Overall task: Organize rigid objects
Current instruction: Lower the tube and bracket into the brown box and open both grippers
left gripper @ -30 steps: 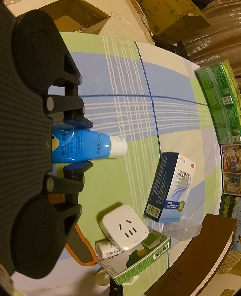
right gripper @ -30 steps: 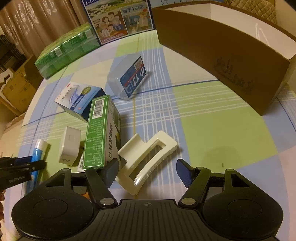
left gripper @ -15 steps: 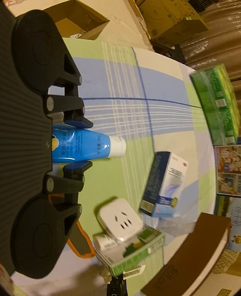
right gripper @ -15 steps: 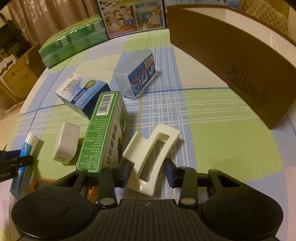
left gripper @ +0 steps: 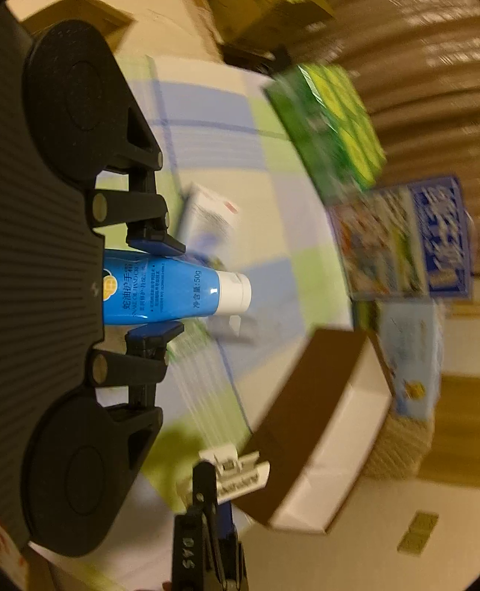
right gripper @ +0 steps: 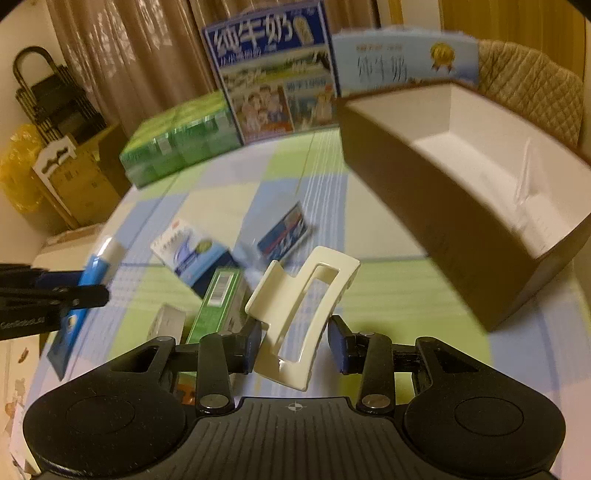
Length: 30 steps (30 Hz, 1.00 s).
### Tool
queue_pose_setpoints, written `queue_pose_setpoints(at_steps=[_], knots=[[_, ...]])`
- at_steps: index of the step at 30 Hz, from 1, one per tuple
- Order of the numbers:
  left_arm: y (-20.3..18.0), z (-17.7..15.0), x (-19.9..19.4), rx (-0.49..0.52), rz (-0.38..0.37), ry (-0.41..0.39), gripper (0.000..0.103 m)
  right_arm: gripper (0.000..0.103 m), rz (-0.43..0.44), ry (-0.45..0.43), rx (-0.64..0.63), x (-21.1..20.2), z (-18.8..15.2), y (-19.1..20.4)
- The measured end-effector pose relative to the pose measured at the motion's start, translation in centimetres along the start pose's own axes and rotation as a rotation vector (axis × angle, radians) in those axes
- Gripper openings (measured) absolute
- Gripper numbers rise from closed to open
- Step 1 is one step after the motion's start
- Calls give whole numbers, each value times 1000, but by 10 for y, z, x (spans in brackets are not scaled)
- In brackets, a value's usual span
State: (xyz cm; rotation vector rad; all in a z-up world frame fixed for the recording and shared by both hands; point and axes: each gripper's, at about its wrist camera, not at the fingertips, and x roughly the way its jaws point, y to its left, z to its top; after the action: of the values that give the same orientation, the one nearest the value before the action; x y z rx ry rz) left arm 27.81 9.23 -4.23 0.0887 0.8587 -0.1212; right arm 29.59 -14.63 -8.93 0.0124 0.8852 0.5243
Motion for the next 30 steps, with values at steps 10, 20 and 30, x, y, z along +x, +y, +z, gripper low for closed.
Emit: queue_pose_setpoints(at_steps=[10, 20, 30], knots=[[-113, 103, 36, 52, -155, -98, 34, 36, -34, -113, -25, -45, 69, -97], [-175, 203, 131, 30, -150, -70, 34, 36, -45, -86, -57, 1, 135, -188], [-193, 234, 243, -54, -59, 67, 34, 36, -41, 18, -120, 81, 173, -236]])
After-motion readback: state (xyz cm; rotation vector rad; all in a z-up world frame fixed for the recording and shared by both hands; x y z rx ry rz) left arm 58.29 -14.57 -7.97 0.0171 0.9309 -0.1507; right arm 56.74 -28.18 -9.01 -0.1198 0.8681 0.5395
